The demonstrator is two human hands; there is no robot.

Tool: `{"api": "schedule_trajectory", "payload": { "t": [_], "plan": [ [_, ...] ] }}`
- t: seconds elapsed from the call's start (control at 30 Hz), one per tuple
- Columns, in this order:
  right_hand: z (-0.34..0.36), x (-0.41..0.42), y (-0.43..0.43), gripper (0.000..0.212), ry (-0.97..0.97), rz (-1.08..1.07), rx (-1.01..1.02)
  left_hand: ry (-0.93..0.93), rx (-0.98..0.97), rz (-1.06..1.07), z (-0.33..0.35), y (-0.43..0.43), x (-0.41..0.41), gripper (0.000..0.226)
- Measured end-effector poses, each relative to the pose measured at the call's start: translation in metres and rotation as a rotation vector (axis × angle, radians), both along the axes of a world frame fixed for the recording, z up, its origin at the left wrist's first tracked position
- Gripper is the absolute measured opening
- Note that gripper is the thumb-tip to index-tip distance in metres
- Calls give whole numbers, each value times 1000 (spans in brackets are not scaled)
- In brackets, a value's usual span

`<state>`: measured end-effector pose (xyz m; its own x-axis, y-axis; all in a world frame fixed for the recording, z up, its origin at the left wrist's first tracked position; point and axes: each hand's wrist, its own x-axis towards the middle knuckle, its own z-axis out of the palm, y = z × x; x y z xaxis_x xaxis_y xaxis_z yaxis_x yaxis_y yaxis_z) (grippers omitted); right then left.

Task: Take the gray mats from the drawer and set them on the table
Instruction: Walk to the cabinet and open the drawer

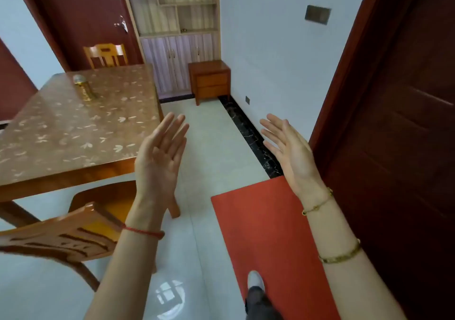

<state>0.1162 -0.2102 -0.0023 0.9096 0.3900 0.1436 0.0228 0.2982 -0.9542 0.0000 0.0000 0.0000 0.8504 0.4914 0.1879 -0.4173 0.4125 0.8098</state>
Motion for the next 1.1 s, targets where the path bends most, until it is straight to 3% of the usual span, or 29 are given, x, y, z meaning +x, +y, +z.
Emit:
{"api": "schedule_trajectory", "payload": {
  "t": [0.67,1.1],
  "plan": [
    [-12,302,40,46,57,164,-37,42,-35,129,-16,16,276,47],
    [-42,464,125,45,115,161,-59,81,-86,161,-41,110,436,47]
  ]
}}
